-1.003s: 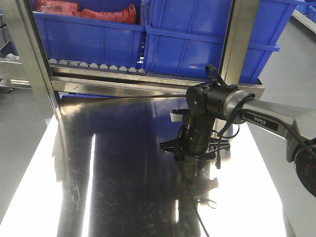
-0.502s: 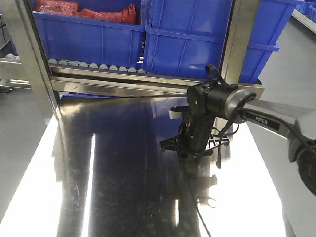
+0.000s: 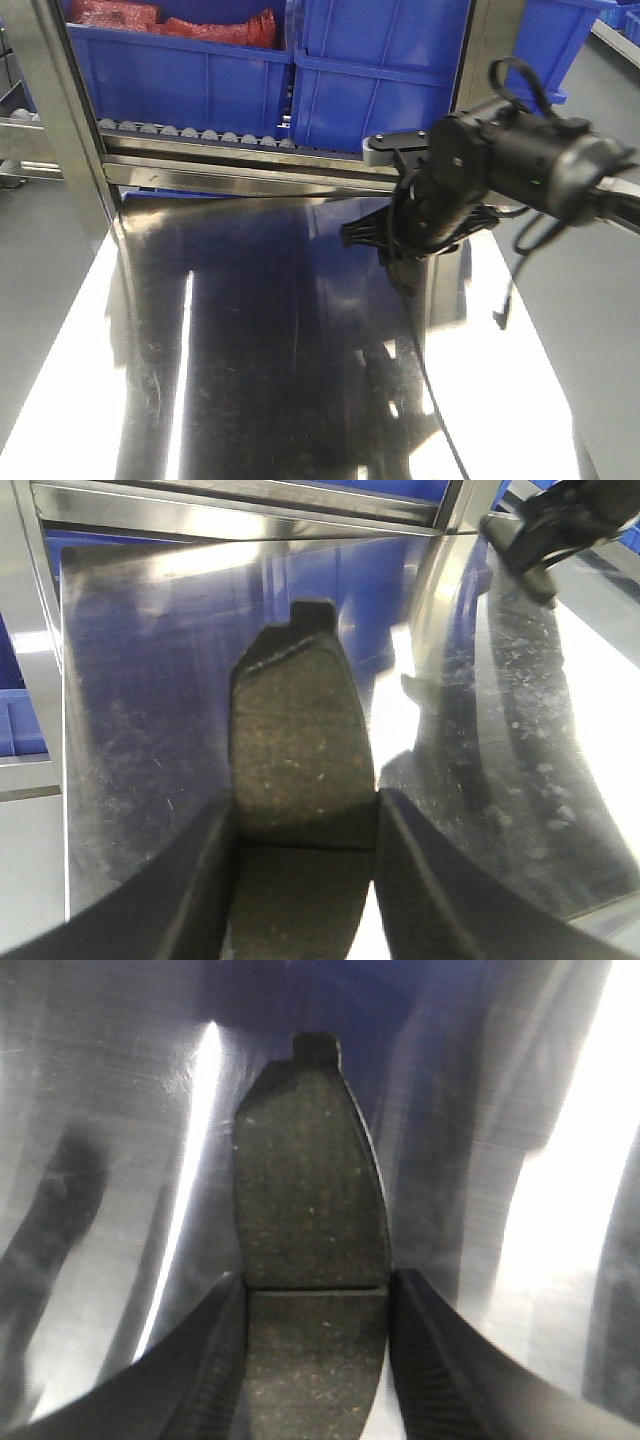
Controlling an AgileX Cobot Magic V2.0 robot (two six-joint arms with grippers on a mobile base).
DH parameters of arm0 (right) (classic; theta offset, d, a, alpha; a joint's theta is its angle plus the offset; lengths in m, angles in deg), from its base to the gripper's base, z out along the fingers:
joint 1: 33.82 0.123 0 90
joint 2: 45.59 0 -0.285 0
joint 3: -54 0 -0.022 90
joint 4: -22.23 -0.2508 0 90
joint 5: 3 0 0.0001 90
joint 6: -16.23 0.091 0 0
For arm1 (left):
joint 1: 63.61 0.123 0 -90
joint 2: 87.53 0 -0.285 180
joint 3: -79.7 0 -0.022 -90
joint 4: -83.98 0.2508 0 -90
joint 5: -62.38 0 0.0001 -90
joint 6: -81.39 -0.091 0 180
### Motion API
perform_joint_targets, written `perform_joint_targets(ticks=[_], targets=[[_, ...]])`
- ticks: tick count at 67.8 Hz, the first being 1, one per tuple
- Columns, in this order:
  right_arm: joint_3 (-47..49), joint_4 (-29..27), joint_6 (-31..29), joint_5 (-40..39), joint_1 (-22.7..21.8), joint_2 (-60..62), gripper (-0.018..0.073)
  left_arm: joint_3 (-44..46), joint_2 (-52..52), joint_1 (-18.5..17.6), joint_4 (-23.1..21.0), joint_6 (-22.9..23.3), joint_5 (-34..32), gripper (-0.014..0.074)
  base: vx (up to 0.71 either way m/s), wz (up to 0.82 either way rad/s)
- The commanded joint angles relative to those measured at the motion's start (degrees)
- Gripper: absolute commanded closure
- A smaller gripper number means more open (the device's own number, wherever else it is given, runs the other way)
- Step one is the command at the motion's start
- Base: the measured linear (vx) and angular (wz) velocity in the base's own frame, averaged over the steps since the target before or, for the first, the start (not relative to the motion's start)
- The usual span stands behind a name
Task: Move and align brake pads A on conveyor
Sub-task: 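Lower the right gripper and close it on the brake pad, then lift the brake pad with the right gripper and pull it back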
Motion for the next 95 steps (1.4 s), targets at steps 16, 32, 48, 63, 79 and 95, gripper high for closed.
perform_joint_targets(ticks=[16,32,48,63,79,95], targets=[[-22.46,2.49,-0.11,-19.26,-0.27,23.77,0.0564,1.54,0.55,-0.16,-0.38,0.49,-5.03,0.0603,0.00,0.00],[-34.48,6.30,-0.11,-22.49,-0.27,38.87,0.0564,1.54,0.55,-0.16,-0.38,0.49,-5.03,0.0603,0.00,0.00],[-46.70,6.91,-0.15,-26.33,-0.27,54.36,0.0564,1.54,0.55,-0.16,-0.38,0.49,-5.03,0.0603,0.00,0.00],[-54.32,5.79,-0.10,-31.92,-0.27,68.34,0.0564,1.54,0.55,-0.16,-0.38,0.49,-5.03,0.0603,0.00,0.00],[-59.28,4.47,-0.10,-31.93,-0.27,77.80,0.0564,1.54,0.55,-0.16,-0.38,0.49,-5.03,0.0603,0.00,0.00],[-61.30,4.53,-0.16,-31.65,-0.27,84.92,0.0564,1.54,0.55,-0.16,-0.38,0.49,-5.03,0.0603,0.00,0.00]])
